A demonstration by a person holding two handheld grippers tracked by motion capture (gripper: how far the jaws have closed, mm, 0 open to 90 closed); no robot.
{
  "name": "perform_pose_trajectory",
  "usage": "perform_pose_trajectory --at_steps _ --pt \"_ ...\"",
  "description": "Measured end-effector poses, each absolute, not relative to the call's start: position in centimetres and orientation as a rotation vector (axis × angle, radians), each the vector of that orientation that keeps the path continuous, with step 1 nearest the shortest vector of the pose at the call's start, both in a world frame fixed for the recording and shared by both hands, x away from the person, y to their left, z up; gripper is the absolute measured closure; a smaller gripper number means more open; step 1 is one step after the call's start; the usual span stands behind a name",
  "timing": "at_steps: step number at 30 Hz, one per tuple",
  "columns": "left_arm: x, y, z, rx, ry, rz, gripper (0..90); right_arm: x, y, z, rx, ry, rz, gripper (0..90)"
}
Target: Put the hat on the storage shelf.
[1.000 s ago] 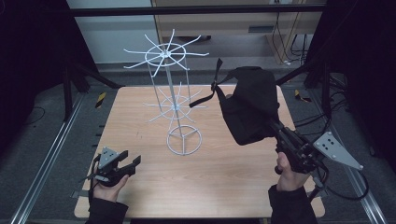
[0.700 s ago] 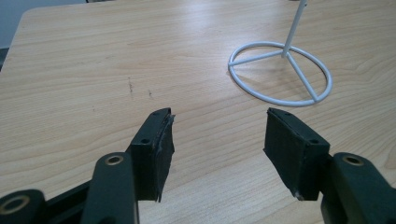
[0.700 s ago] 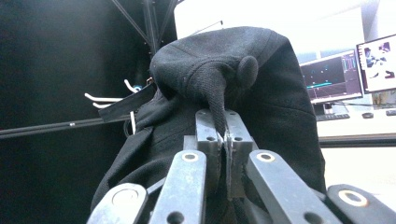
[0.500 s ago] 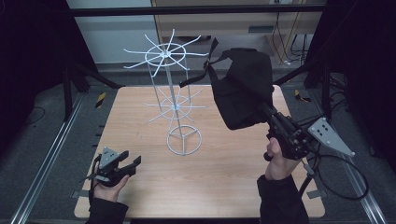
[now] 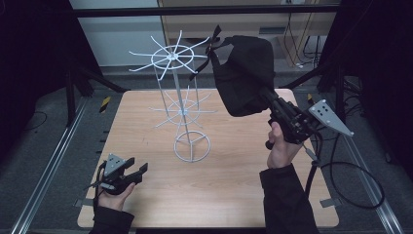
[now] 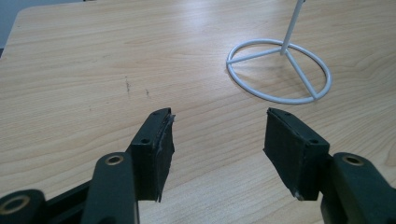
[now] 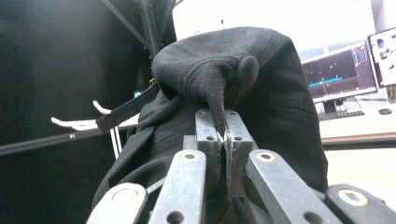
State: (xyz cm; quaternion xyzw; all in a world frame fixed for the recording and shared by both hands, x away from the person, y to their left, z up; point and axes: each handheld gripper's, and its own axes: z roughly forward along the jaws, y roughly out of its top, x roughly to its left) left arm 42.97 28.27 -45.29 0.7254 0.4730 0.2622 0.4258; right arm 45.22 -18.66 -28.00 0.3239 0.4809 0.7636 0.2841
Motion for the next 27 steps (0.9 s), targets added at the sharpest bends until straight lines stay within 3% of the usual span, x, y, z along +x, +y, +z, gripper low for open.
perform_pose_trajectory --at_steps 27 --pt "43.0 28.1 -45.4 1.818 1.178 0.647 41.8 48.7 -14.6 -33.7 1.037 1.619 1.938 82.8"
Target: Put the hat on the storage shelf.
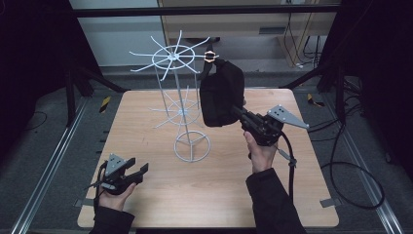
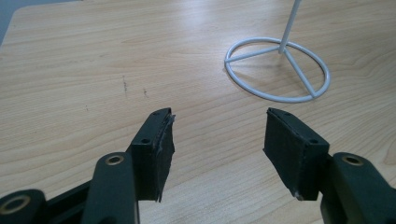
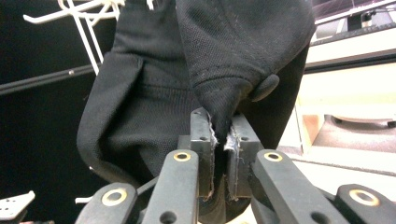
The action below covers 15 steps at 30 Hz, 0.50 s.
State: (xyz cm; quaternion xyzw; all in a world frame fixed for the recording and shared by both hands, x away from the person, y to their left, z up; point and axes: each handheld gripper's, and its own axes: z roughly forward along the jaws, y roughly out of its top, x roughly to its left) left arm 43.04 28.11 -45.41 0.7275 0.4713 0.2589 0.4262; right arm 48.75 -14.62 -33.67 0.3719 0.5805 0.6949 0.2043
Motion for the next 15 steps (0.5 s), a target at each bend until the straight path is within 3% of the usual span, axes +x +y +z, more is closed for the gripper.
perform_pose_trajectory --at_steps 8,15 --pt "43.05 28.07 -45.45 1.823 1.176 0.646 41.8 49.12 -13.95 -33.91 1.044 1.663 1.900 76.4" --pt "43.04 28.10 -45.44 1.820 1.178 0.646 41.3 48.98 -14.43 -33.72 1.052 1.664 1.869 62.1"
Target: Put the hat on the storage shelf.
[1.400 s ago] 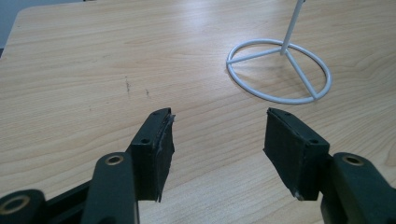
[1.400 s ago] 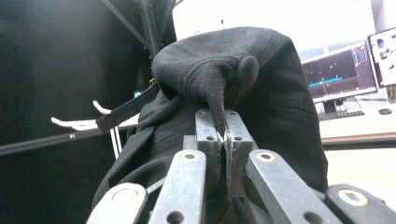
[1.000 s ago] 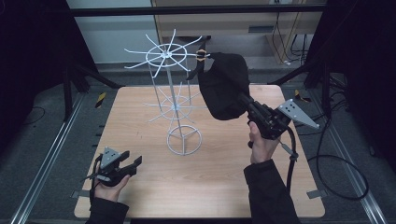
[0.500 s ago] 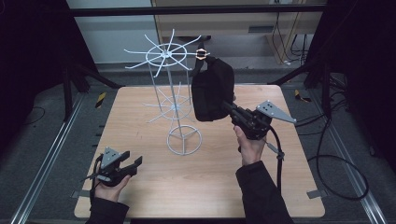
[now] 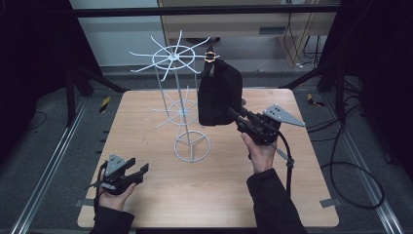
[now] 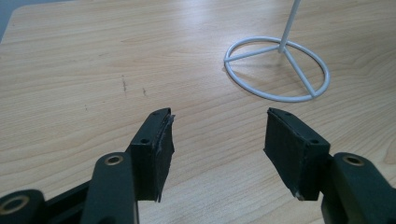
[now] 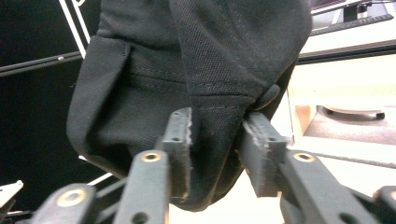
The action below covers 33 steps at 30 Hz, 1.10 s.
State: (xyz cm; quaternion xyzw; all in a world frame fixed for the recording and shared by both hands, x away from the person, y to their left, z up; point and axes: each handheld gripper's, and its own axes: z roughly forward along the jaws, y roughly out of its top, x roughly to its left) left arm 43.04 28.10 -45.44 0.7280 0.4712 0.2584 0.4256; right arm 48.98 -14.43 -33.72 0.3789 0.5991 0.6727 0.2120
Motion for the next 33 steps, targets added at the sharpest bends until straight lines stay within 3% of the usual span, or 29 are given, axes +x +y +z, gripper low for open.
perform_pose_trajectory --at_steps 5,11,20,33 --pt "43.0 28.1 -45.4 1.816 1.179 0.644 40.9 48.4 -15.4 -33.2 1.056 1.615 1.831 44.2" --pt "43.0 28.2 -45.4 1.814 1.180 0.645 40.7 47.5 -17.1 -33.0 1.054 1.630 1.745 33.2" --pt "43.1 28.2 -45.5 1.816 1.185 0.648 37.5 46.0 -20.2 -35.3 1.101 1.680 1.604 22.9" --pt "43.3 28.8 -46.0 1.835 1.194 0.622 29.1 45.6 -24.5 -42.6 1.265 1.833 1.407 16.6"
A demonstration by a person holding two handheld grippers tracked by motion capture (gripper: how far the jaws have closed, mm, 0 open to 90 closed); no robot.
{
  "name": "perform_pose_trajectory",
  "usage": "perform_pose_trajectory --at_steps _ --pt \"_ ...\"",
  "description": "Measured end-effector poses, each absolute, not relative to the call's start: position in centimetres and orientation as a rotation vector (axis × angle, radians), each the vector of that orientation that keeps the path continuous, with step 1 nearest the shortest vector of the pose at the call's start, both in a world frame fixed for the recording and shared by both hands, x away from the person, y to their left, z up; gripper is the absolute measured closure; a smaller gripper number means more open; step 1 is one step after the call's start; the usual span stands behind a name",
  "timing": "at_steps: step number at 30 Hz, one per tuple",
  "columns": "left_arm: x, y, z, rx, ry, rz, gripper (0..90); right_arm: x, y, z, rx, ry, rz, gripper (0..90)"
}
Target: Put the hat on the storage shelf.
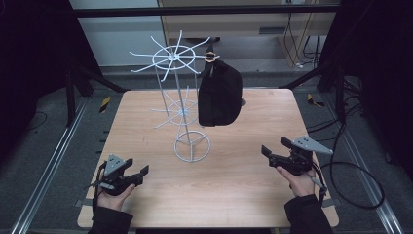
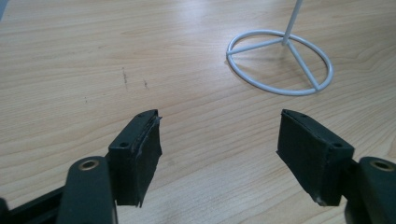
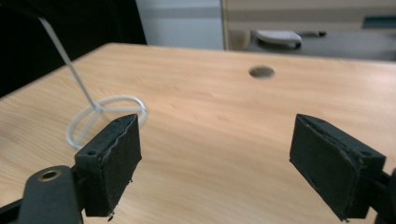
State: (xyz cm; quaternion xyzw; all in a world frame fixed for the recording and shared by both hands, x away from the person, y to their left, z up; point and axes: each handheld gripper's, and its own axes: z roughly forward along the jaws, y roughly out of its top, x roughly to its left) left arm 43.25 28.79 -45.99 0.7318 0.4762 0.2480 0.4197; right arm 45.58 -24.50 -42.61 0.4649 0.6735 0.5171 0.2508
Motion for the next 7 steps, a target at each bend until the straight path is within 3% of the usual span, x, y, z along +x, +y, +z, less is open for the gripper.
perform_pose_trajectory --at_steps 7 --pt "43.4 29.0 -46.7 1.879 1.202 0.614 25.1 45.3 -26.5 -46.0 1.361 1.871 1.292 15.8"
